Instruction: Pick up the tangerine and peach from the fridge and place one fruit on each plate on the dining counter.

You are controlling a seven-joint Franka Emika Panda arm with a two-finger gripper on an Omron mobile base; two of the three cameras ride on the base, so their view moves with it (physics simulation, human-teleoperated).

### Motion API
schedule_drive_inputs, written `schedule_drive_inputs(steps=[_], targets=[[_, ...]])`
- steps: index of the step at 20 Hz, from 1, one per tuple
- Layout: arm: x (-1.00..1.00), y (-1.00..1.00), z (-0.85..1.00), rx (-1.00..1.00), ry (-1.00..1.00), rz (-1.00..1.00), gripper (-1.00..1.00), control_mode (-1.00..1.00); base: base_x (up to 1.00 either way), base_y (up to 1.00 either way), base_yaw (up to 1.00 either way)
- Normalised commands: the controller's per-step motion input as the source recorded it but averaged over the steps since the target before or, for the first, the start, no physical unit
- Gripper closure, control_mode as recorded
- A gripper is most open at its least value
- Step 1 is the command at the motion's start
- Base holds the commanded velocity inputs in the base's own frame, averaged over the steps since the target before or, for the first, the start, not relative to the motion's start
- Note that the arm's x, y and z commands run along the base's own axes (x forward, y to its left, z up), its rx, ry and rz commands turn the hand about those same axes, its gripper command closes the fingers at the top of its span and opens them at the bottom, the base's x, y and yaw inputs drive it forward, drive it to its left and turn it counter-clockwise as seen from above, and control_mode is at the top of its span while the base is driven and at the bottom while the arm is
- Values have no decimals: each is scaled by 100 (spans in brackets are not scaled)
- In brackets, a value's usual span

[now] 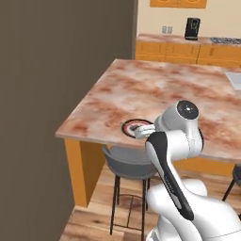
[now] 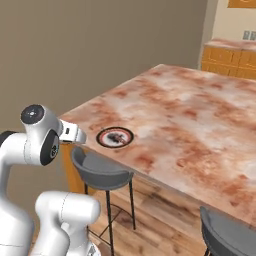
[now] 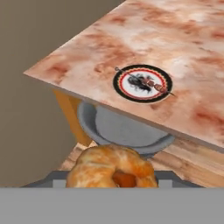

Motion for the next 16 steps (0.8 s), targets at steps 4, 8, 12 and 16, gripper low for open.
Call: schedule_drive_inputs(steps=[4,8,12,16], targets=[[0,0,0,0,0,0,100,100,68,45,-38],[0,0,0,0,0,0,100,100,71,41,-38],[0,0,0,0,0,0,100,100,66,41,-35],[0,0,0,0,0,0,100,100,41,27,-24]])
